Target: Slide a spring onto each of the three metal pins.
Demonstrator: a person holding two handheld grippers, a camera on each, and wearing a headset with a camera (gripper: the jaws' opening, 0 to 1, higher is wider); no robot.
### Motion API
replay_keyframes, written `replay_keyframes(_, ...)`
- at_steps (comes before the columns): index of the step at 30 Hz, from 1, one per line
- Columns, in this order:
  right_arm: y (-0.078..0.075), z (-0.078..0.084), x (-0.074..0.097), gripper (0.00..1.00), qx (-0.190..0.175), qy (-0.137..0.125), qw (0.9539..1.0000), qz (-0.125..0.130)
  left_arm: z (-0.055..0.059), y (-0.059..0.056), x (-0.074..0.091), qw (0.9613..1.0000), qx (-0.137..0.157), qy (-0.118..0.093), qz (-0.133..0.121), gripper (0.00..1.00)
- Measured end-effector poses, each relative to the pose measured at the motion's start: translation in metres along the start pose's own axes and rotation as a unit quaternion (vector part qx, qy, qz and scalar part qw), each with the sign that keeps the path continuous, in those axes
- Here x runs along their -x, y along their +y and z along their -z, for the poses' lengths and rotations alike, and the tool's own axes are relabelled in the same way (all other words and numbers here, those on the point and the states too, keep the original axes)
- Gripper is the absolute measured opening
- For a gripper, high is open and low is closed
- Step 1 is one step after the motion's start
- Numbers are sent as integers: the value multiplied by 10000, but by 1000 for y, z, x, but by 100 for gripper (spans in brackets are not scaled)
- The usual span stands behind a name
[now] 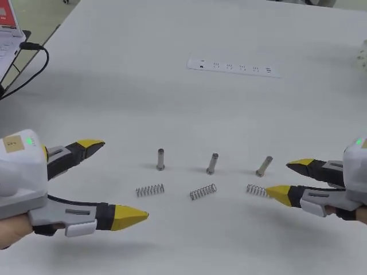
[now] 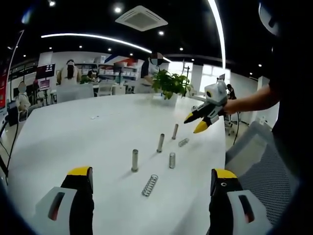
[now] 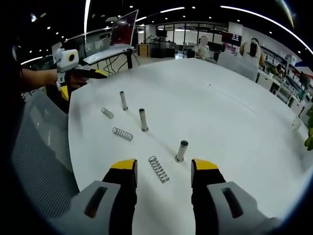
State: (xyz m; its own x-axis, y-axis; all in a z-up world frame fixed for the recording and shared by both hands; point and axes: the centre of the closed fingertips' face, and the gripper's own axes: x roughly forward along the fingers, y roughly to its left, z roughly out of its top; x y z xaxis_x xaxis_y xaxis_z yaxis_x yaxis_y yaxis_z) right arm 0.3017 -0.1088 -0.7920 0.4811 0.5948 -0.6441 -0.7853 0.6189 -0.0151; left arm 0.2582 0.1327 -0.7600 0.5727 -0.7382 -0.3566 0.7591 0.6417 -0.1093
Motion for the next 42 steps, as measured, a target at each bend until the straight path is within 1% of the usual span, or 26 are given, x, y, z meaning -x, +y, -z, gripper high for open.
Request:
replay_keyframes(7, 5, 7, -1, 40, 73, 162, 9998, -107, 2, 0, 1, 10000, 15, 12, -10, 97)
replay_keyframes(10, 8, 10, -3, 38, 130, 252, 9994, -215, 3, -1, 1, 10000, 24, 13, -1, 97)
replay_keyframes(12, 10, 13, -5, 37, 264, 367, 9986, -262, 2, -1, 2, 10000, 53, -24, -4, 97)
replay_keyframes(17, 14, 16, -10, 34, 503, 513, 9967, -384, 5, -1, 3, 10000, 44, 7, -10, 97)
replay_keyframes(20, 14, 20, -14, 32, 624, 667, 9947, -469, 6, -1, 5, 10000, 47, 19, -24, 97)
replay_keyframes(23, 14, 25, -19, 29, 601, 734, 9939, -567, 7, -1, 6, 10000, 51, 26, -41, 96)
replay_keyframes(25, 12, 31, -22, 28, 540, 887, 9927, -608, 7, -1, 7, 10000, 62, 19, -51, 96)
replay_keyframes(28, 12, 30, -25, 27, 562, 898, 9923, -642, 8, -2, 8, 10000, 60, 20, -49, 96)
replay_keyframes(31, 15, 31, -27, 25, 599, 968, 9911, -695, 9, -2, 9, 10000, 61, 31, -50, 96)
replay_keyframes(32, 16, 33, -28, 25, 646, 1039, 9897, -739, 9, -2, 10, 10000, 71, 19, -49, 96)
replay_keyframes(34, 17, 34, -29, 23, 644, 1099, 9886, -800, 9, -2, 10, 10000, 70, 18, -51, 96)
replay_keyframes(39, 17, 38, -33, 21, 725, 1242, 9862, -824, 10, -3, 10, 10000, 59, 26, -31, 96)
replay_keyframes(42, 17, 39, -34, 18, 770, 1314, 9849, -826, 12, -3, 10, 10000, 28, 76, -30, 96)
